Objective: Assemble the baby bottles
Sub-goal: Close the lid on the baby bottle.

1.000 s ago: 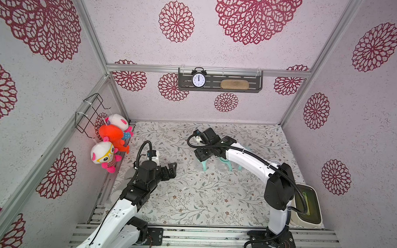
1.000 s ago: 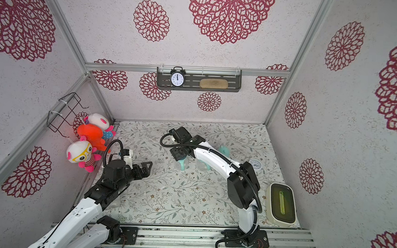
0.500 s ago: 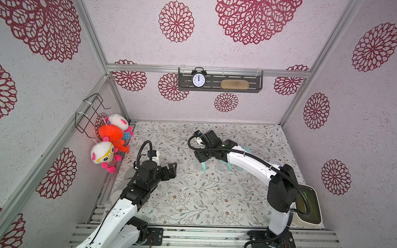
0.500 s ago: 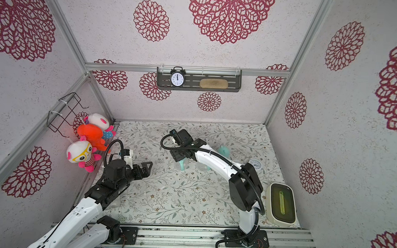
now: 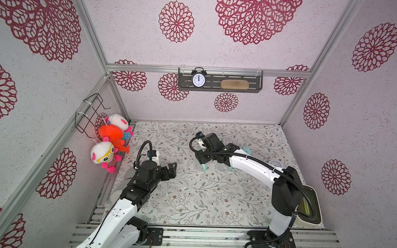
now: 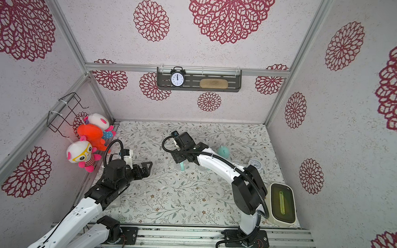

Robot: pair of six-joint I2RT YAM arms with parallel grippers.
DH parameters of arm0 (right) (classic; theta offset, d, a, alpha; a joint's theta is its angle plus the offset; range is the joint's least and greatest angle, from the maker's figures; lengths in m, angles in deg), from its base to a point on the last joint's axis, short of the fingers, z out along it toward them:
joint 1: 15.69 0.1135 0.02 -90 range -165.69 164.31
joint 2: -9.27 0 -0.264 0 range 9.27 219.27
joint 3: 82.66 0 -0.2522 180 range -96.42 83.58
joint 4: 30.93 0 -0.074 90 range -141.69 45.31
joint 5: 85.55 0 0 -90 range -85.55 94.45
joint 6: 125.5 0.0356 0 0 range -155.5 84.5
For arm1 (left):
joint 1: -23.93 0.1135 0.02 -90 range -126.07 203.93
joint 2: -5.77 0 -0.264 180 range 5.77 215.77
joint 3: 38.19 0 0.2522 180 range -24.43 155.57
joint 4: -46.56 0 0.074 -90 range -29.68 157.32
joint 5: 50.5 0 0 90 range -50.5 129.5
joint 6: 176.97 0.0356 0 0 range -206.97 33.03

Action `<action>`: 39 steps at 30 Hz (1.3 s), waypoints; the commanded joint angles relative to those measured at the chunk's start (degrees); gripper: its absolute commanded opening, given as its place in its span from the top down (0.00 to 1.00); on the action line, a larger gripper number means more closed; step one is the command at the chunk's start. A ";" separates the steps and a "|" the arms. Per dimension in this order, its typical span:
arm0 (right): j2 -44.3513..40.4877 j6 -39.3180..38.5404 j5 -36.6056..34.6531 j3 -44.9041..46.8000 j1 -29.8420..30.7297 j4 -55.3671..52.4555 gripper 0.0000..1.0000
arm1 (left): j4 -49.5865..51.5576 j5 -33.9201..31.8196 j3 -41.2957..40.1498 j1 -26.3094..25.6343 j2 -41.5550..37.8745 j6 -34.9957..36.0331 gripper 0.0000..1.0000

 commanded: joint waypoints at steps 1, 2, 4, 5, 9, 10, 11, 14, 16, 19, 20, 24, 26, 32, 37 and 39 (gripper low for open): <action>-0.72 1.09 -0.90 1.82 0.43 -1.92 0.28 | -1.55 -0.37 0.05 0.61 -0.20 0.25 0.02; -0.49 1.18 -0.88 1.90 0.50 -1.87 0.28 | -1.46 -0.37 0.09 0.59 -0.27 0.25 0.02; -0.22 1.43 -0.77 2.08 0.52 -1.76 0.27 | -1.33 -0.37 0.11 0.52 -0.38 0.27 0.02; -0.09 1.44 -0.52 2.30 0.52 -1.65 0.27 | -1.30 -0.36 0.12 0.53 -0.46 0.34 0.02; 0.78 1.62 -0.33 1.88 0.52 -2.70 0.27 | -1.24 -0.54 0.13 0.53 -0.65 0.44 0.02; 1.19 1.49 -0.45 1.26 0.48 -3.47 0.27 | -1.21 -0.48 0.15 0.54 -0.64 0.49 0.02; 1.43 1.30 -0.52 0.71 0.52 -4.30 0.28 | -1.20 -0.44 0.20 0.55 -0.64 0.48 0.02; 3.11 0.89 -0.46 -2.77 0.34 -8.41 0.28 | -1.09 -0.45 0.23 0.54 -0.64 0.44 0.02; 4.11 0.20 -0.18 -5.04 0.26 -10.87 0.28 | -1.07 -0.44 0.12 0.54 -0.73 0.44 0.02; 6.47 -0.69 0.15 -9.05 0.23 -15.06 0.28 | -1.08 -0.49 0.09 0.56 -0.73 0.49 0.02; 7.15 -0.92 0.15 -10.18 0.13 -16.03 0.28 | -1.07 -0.50 0.06 0.58 -0.82 0.43 0.02; 9.64 -1.16 0.04 -13.55 0.06 -20.11 0.28 | -0.80 -0.54 0.02 0.62 -1.16 0.48 0.02; 10.29 -1.19 0.18 -14.42 0.04 -21.32 0.28 | -0.55 -0.77 -0.06 0.54 -1.48 0.68 0.02; 12.26 -1.70 -0.04 -17.83 -0.07 -26.20 0.28 | -0.57 -1.14 0.20 0.57 -1.60 1.13 0.02; 14.84 -1.89 0.23 -20.71 -0.10 -30.58 0.28 | -0.80 -0.87 0.35 0.62 -1.28 0.95 0.02; 15.53 -1.89 -0.06 -20.92 -0.21 -30.83 0.28 | -0.83 -0.73 0.60 0.62 -1.04 0.95 0.02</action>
